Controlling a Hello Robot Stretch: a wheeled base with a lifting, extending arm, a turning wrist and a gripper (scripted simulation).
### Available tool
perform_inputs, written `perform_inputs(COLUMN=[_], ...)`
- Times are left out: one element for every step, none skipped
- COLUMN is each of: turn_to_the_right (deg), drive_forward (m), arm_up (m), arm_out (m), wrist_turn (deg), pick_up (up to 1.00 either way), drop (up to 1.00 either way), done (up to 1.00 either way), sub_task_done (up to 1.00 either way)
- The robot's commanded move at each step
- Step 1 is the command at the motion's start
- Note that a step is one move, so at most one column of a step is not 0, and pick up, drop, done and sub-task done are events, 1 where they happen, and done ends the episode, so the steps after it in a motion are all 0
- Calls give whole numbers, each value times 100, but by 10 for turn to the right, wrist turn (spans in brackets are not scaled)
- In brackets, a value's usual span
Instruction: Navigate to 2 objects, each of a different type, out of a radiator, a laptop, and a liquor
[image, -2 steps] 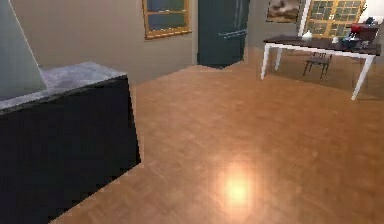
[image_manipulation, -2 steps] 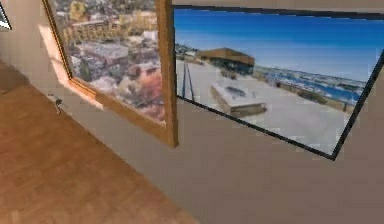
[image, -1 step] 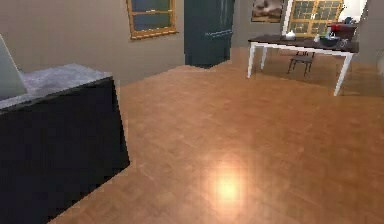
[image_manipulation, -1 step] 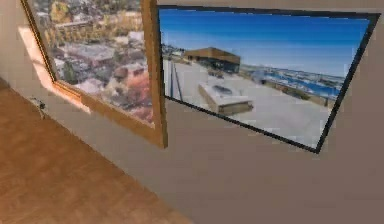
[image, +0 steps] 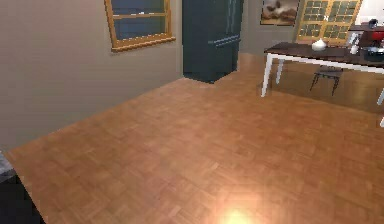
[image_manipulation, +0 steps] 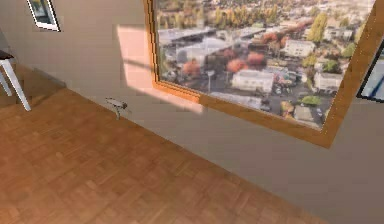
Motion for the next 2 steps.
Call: perform_inputs(turn_to_the_right=[0,-90], drive_forward=[50,0], arm_up=[0,0], arm_out=[0,0], wrist_turn=[0,0], pick_up=[0,0], drop=[0,0], done=[0,0], sub_task_done=[0,0])
